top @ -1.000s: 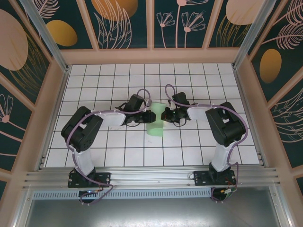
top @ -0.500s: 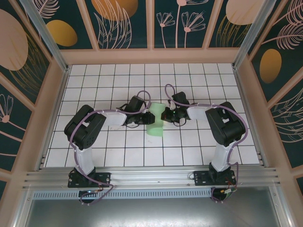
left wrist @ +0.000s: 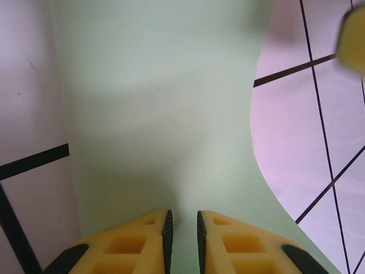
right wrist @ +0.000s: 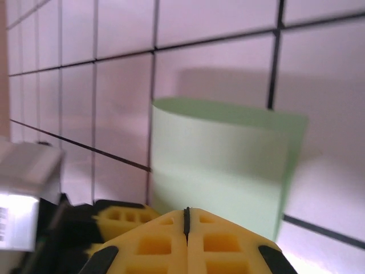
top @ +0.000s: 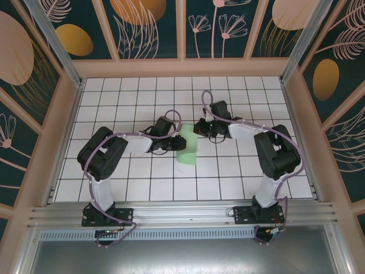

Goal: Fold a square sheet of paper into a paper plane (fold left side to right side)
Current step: Hold the square sheet of paper at the center of the table.

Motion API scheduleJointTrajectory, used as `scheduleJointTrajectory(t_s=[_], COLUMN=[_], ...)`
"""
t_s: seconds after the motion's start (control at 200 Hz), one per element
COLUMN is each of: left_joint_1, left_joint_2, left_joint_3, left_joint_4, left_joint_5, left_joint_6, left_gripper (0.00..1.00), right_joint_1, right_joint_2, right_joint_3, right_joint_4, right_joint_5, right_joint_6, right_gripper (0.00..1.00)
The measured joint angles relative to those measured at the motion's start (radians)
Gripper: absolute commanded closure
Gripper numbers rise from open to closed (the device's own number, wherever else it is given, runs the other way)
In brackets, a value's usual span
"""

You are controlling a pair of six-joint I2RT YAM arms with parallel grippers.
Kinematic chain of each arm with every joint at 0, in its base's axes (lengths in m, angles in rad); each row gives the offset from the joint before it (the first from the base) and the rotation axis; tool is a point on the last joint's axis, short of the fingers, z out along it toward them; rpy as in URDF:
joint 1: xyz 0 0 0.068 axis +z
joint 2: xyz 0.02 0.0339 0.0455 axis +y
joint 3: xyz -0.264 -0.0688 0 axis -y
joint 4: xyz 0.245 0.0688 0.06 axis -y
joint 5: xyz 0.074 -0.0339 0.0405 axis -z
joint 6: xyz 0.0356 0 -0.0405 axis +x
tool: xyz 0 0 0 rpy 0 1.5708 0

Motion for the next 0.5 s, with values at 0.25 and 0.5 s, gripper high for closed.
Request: scheduleJointTrajectory(t_s=[0.25, 0.5], left_joint_1=[-0.001, -0.001], left_joint_2=[0.000, 0.000], left_joint_3=[0.000, 0.000], left_joint_4=[0.001, 0.001], left_joint_5=[-0.004, -0.004], left_joint_6=[0.000, 0.000], left_gripper=[0.79, 0.79], right_joint_1=[0.002, 0.009], right_joint_2=[0.118, 0.205], right_joint_3=[0.060, 0.084], right_joint_4=[0.042, 0.027], right_joint_5=[-0.039, -0.047], right_joint_6=[0.011, 0.011], right_gripper=[0.95, 0.96])
